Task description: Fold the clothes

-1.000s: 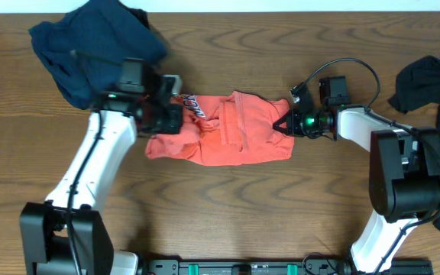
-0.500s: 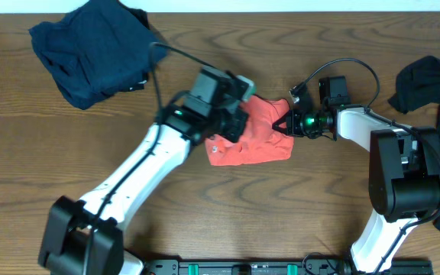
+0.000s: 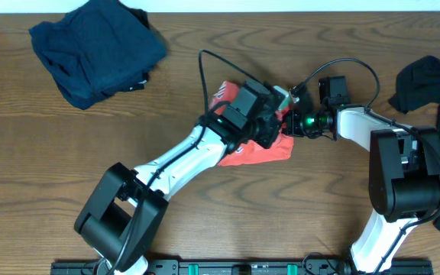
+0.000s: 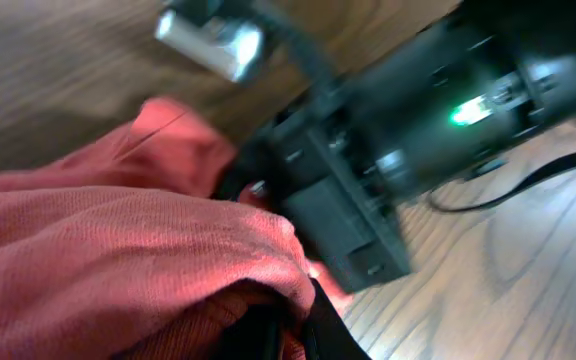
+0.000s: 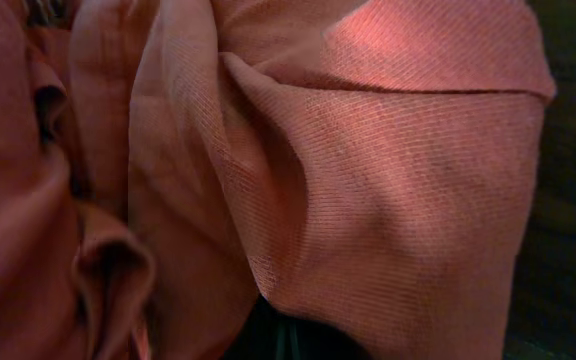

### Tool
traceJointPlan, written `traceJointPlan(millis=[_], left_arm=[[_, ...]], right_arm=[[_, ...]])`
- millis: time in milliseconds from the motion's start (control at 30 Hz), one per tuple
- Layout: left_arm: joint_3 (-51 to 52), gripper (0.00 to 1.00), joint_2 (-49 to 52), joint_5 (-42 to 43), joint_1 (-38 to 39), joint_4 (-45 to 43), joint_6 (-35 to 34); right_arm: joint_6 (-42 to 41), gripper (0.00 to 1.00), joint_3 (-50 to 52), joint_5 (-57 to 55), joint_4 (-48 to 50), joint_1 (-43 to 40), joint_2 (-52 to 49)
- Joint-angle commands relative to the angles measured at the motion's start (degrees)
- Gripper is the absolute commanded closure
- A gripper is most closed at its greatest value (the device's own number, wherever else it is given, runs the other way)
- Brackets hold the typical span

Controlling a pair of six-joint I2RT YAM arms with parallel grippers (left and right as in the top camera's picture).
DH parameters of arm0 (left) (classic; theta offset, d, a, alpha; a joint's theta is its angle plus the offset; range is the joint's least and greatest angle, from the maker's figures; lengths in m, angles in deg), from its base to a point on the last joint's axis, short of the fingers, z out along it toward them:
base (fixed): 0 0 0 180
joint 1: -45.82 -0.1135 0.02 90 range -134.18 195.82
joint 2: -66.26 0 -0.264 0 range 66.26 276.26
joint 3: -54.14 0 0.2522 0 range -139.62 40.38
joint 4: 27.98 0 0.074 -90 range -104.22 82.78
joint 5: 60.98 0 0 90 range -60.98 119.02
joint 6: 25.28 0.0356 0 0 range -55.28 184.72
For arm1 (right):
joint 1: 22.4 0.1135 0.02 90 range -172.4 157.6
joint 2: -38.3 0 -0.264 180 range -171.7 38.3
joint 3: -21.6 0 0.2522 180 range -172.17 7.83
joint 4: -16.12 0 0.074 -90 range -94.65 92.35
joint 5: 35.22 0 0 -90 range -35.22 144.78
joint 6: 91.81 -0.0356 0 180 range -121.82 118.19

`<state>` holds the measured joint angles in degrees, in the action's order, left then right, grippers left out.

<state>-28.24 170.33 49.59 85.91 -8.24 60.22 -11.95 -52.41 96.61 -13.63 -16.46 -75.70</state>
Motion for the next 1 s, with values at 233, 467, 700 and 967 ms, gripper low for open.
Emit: traceJointPlan(millis=[233, 467, 700, 967], left_arm=[[-1.7, 0.17, -0.2, 0.3, 1.0, -1.4, -0.6], [-1.7, 0.02, -2.6, 0.3, 1.0, -1.2, -0.8], [-1.7, 0.02, -14.3, 0.3, -1.7, 1.3, -3.4], [-1.7, 0.02, -29.2, 0.3, -13.6, 13.0, -3.8]], right_arm=[[-0.6, 0.99, 1.8, -4.2, -1.6, 0.5, -3.6], [-0.6, 0.98, 1.8, -4.2, -1.3, 0.4, -3.6], [-0.6, 0.99, 0.6, -1.6, -0.7, -0.9, -3.2], [-0.4, 0.99, -2.6, -2.2, -1.9, -4.3, 5.3]])
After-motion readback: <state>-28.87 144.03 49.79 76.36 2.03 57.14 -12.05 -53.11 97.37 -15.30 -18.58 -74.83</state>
